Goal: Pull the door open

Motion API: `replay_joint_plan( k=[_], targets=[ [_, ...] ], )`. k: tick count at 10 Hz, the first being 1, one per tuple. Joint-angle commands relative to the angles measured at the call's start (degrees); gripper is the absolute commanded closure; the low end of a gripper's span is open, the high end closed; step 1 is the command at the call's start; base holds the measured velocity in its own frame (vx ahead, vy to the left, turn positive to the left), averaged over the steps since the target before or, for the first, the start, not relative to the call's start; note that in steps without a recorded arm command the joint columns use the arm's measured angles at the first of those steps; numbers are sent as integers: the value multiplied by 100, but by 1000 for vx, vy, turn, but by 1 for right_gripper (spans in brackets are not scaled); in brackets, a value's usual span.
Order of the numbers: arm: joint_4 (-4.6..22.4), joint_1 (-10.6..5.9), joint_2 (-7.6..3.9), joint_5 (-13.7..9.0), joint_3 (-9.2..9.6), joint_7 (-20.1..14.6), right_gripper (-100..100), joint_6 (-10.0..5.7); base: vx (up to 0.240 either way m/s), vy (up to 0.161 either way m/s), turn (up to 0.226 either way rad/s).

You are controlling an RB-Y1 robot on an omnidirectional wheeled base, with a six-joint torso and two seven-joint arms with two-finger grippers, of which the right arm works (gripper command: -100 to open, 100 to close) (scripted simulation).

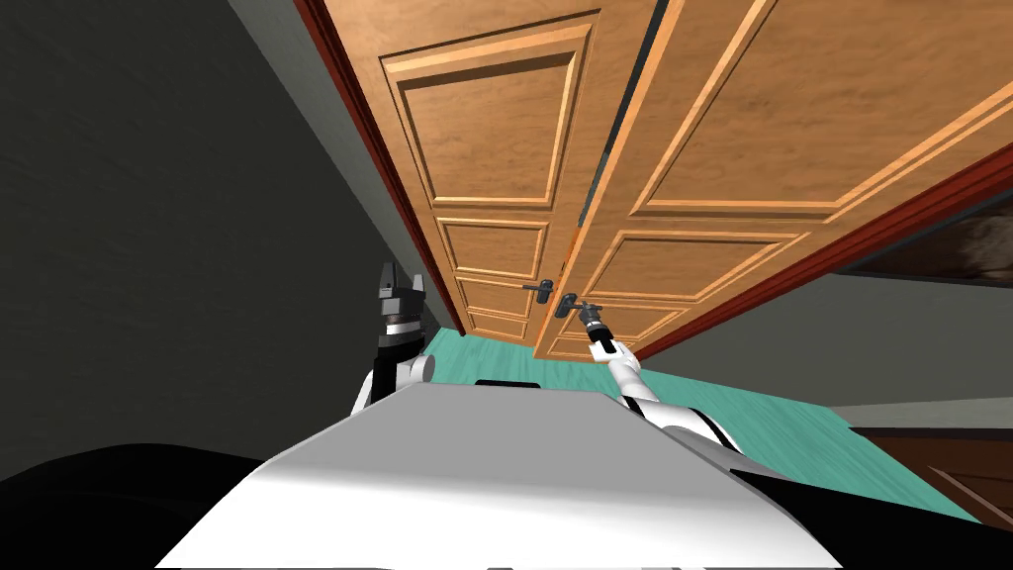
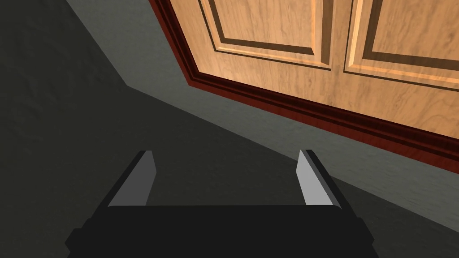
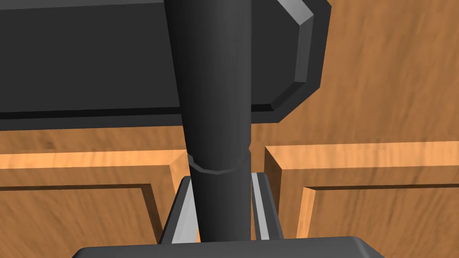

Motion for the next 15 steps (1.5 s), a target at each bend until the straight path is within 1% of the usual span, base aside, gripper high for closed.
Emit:
replay_joint_plan(
  k=[1,5,6,7,11,12,14,15],
  targets=[
    [-41,20,-61,48,103,-129,100,-38,-198,-97,113],
    [-108,-2,-84,185,459,-432,100,-200,-201,-93,125],
    [-112,15,-117,154,373,-381,100,-144,-94,-63,40],
    [-155,76,-165,223,483,-523,100,-239,-134,-63,65],
    [-272,212,-333,404,752,-902,100,-530,-211,-116,95],
    [-287,230,-355,428,787,-951,100,-567,-177,-89,40],
    [-359,314,-458,539,953,-1184,100,-746,-224,-126,81],
    [-366,321,-467,549,968,-1205,100,-762,-173,-85,37]
  ],
)
